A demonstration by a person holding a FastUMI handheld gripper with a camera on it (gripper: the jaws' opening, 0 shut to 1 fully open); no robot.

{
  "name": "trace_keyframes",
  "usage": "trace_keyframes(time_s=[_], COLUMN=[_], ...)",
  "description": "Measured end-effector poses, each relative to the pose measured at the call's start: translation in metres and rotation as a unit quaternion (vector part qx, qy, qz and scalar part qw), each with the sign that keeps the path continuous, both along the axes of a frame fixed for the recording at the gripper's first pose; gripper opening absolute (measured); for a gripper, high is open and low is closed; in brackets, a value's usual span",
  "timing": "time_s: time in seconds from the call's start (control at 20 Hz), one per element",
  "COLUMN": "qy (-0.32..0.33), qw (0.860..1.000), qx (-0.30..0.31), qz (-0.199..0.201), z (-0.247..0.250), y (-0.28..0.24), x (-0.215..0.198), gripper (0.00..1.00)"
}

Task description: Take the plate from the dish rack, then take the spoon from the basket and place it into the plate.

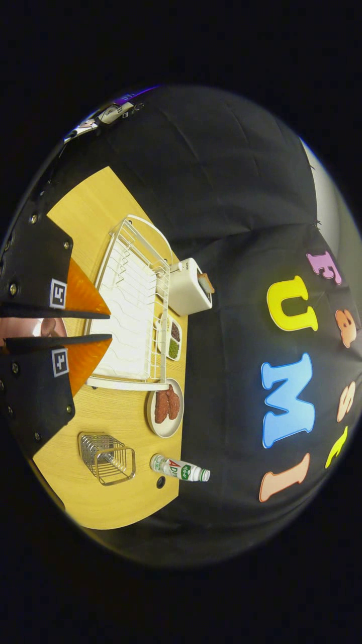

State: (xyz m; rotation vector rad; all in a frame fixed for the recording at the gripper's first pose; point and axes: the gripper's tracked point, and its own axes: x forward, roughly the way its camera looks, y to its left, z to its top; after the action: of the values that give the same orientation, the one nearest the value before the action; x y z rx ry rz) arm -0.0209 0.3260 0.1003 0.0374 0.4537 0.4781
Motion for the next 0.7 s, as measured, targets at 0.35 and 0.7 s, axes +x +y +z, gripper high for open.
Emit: trace_keyframes(time_s=[0.35,0.7], qy=[-0.039,-0.109], qw=[0.998,0.982], qx=[0.014,-0.006], qz=[-0.056,-0.155], z=[0.035,0.069], y=[-0.055,-0.148], x=[-0.002,-0.009], gripper=[0.15,0.15])
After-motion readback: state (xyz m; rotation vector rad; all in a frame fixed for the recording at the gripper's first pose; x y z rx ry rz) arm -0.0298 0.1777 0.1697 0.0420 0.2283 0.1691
